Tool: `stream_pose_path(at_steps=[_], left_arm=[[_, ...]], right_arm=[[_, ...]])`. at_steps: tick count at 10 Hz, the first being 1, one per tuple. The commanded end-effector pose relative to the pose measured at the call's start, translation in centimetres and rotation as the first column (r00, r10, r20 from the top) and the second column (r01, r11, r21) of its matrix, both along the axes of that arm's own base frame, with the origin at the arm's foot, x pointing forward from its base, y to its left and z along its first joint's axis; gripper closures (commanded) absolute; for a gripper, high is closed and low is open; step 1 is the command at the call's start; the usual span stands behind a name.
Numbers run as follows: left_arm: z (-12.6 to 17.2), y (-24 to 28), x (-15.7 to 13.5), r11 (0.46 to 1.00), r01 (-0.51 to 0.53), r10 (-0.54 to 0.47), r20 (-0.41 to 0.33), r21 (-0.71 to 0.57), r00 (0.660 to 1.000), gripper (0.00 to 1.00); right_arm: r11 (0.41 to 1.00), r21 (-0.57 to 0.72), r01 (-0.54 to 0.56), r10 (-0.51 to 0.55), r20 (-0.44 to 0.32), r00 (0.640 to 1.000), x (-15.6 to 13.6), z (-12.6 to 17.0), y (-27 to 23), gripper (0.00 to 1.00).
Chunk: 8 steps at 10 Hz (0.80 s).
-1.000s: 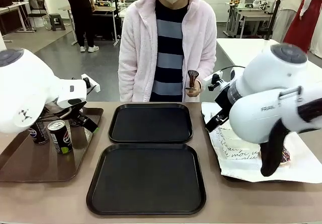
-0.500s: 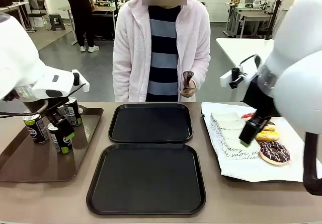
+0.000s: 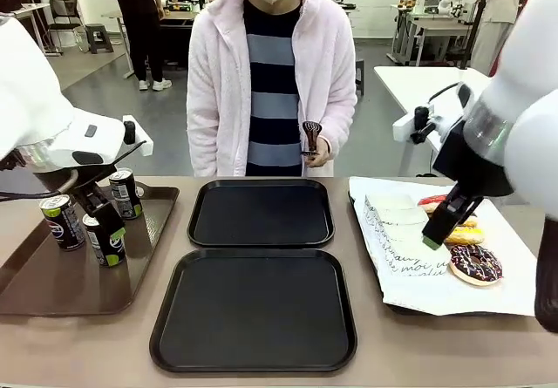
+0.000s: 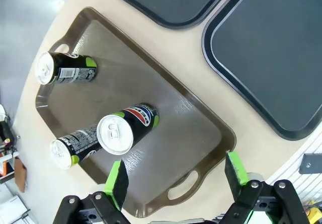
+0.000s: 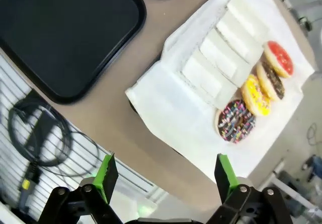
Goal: Set up donuts and drinks on trays.
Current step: Pick up one Pepsi coke and place it on the Flat Tray.
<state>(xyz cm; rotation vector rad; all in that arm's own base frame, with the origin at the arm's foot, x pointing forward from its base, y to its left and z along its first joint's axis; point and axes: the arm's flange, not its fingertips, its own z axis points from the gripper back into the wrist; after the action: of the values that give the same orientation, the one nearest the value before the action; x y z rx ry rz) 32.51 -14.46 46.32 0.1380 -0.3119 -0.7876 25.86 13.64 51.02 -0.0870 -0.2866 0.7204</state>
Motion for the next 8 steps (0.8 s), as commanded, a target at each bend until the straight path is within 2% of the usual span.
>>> stream_pose_path(at_steps=[1, 2, 3, 4, 6, 7, 8], left_arm=[[1.4, 2.1, 0.9, 0.971, -0.076, 0.058, -0.085, -0.225, 0.995, 0.0], [2.0, 4.5, 2.0, 0.918, -0.12, 0.059, -0.168, -0.378, 0.984, 0.0], [1.9, 7.6, 2.4, 0.833, -0.181, 0.055, -0.248, -0.522, 0.967, 0.0], [2.0, 10.3, 3.8, 0.767, -0.223, 0.05, -0.291, -0.602, 0.955, 0.0], [1.0, 16.2, 5.4, 0.588, -0.316, 0.009, -0.385, -0.745, 0.923, 0.0], [0.7, 19.3, 6.3, 0.46, -0.338, -0.098, -0.425, -0.821, 0.9, 0.0], [-0.4, 22.7, 5.7, 0.362, -0.349, -0.135, -0.419, -0.864, 0.898, 0.0]], right_arm=[[0.862, 0.484, 0.15, -0.122, -0.088, 0.989, 2.9, -0.8, -5.8, 0.0], [0.701, 0.68, 0.215, -0.152, -0.152, 0.977, 3.5, -0.5, -10.1, 0.0], [0.518, 0.809, 0.277, -0.156, -0.23, 0.961, 3.5, -0.9, -14.9, 0.0], [0.357, 0.87, 0.34, -0.142, -0.309, 0.94, 3.6, -2.1, -18.9, 0.0], [0.127, 0.891, 0.436, -0.143, -0.419, 0.897, 4.1, -4.7, -26.2, 0.0], [0.033, 0.898, 0.439, -0.142, -0.431, 0.891, 3.8, -5.3, -28.9, 0.0], [-0.017, 0.894, 0.447, -0.121, -0.445, 0.887, 3.3, -5.4, -31.5, 0.0]])
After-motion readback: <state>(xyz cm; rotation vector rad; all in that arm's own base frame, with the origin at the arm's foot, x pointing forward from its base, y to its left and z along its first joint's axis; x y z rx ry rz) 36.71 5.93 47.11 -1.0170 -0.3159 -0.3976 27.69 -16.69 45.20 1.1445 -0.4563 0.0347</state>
